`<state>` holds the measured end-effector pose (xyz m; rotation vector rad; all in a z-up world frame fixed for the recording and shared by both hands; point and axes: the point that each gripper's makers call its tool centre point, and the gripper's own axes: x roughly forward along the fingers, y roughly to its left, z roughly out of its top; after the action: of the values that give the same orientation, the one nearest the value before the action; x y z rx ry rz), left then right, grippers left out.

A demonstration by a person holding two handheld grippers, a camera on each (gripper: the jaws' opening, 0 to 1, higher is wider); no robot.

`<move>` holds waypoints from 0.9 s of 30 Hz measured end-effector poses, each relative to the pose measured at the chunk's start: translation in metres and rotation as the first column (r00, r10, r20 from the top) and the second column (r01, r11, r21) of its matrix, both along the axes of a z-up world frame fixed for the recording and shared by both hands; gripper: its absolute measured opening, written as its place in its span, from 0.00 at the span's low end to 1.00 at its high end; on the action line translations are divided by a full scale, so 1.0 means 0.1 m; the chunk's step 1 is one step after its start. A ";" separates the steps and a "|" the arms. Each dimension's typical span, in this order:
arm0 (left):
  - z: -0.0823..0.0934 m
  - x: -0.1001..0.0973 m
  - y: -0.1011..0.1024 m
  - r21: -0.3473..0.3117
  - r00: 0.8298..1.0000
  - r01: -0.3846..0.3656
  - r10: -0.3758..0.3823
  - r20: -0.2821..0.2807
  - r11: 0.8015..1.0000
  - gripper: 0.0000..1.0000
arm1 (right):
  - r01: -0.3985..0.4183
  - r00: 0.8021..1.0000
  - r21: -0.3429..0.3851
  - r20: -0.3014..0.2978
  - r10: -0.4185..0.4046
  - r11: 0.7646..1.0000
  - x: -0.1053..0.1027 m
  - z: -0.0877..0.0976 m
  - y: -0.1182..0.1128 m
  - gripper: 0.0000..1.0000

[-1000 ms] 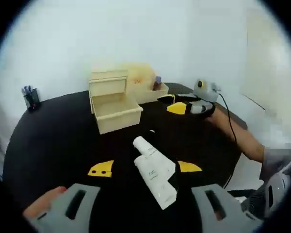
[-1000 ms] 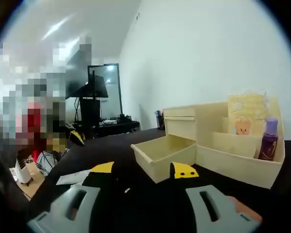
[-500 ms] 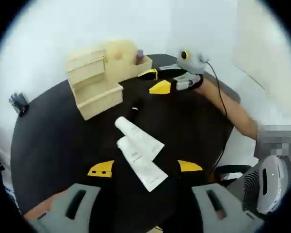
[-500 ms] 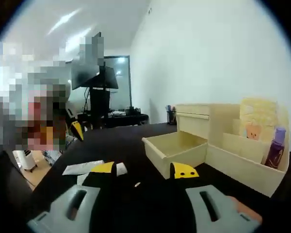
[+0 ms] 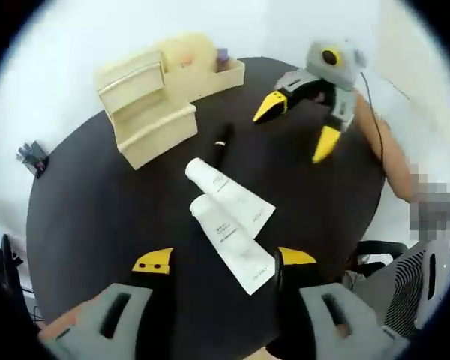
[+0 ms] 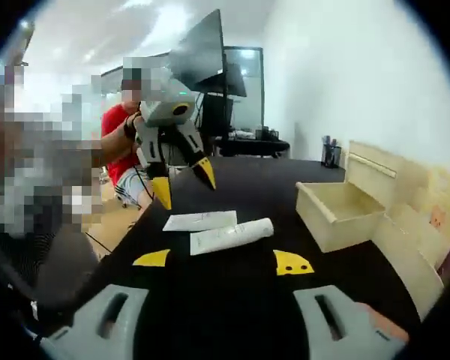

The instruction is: Open the drawer, pick up the cosmetic bottles from the table one by one, place them into the drawer, release the gripper, close the drawer, and move the gripper away

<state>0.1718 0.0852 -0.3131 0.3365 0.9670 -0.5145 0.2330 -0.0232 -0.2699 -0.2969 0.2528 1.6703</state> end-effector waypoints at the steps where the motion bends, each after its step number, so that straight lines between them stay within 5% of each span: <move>1: -0.03 0.02 0.02 0.011 1.000 -0.002 0.002 -0.009 1.000 0.54 | -0.005 1.000 -0.002 0.004 0.005 1.000 -0.04 -0.01 0.00 0.47; 8: -0.09 0.13 -0.04 -0.046 0.996 -0.015 0.011 -0.087 0.999 0.48 | -0.027 1.000 -0.033 0.013 0.027 0.999 -0.11 -0.04 -0.04 0.47; 14: -0.18 0.20 -0.08 0.035 0.997 0.023 -0.020 -0.080 0.999 0.48 | -0.038 0.999 -0.049 0.012 0.038 0.998 -0.17 -0.09 -0.02 0.47; 20: -0.19 0.21 -0.13 -0.042 0.992 -0.023 0.017 -0.128 0.999 0.48 | -0.030 0.999 -0.046 0.019 0.031 0.998 -0.19 -0.11 0.00 0.47; 23: -0.26 0.22 -0.05 0.030 0.993 -0.030 0.033 -0.117 0.999 0.46 | -0.038 0.999 -0.035 0.019 0.039 0.999 -0.21 -0.08 0.01 0.47; 27: -0.28 0.20 -0.12 -0.005 0.990 -0.039 0.038 -0.138 0.999 0.41 | -0.043 0.999 -0.029 0.021 0.043 0.999 -0.23 -0.06 0.01 0.46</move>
<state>0.1922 0.0731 -0.3406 0.2772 1.1034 -0.5111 0.2097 -0.0218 -0.2762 -0.3438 0.2554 1.7060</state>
